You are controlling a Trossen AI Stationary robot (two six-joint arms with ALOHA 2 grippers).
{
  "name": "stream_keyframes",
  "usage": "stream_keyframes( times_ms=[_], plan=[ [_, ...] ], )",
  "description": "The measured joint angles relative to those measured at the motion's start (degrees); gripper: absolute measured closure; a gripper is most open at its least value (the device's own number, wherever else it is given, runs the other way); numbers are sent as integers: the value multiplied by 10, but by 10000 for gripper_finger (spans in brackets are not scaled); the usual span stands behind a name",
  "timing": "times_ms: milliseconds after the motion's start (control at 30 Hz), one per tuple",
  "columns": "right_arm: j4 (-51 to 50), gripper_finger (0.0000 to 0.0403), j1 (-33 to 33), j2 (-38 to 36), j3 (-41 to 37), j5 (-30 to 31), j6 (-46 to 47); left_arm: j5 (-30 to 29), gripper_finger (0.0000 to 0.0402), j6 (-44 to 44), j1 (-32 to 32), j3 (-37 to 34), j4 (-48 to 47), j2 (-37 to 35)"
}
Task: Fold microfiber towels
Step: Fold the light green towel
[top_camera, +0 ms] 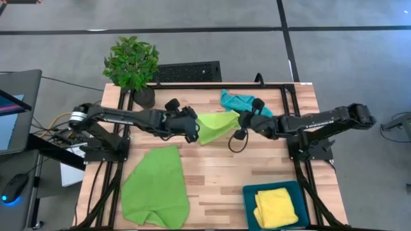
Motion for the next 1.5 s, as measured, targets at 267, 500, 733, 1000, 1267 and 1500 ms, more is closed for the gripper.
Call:
stream_keyframes(
  times_ms=[267, 500, 733, 1000, 1267, 1500],
  plan=[
    [-30, 401, -72, -6, 42, -103, -36, 105, 402, 122, 78, -62, 105, -53],
    [-75, 400, -136, -6, 124, -173, -104, 122, 402, 233, 149, -57, 214, -56],
    [-138, 400, -130, -6, 172, -237, -144, 230, 402, 300, 129, -57, 244, -84],
    [-277, 399, -74, -5, 172, -271, -89, 229, 402, 265, 35, -57, 128, -129],
    [-367, 399, 9, 2, 154, -281, 17, 231, 402, 131, -56, -88, 47, -121],
    [-374, 399, 94, 3, 112, -310, 121, 244, 402, 3, -129, -156, 111, -121]
  ],
)
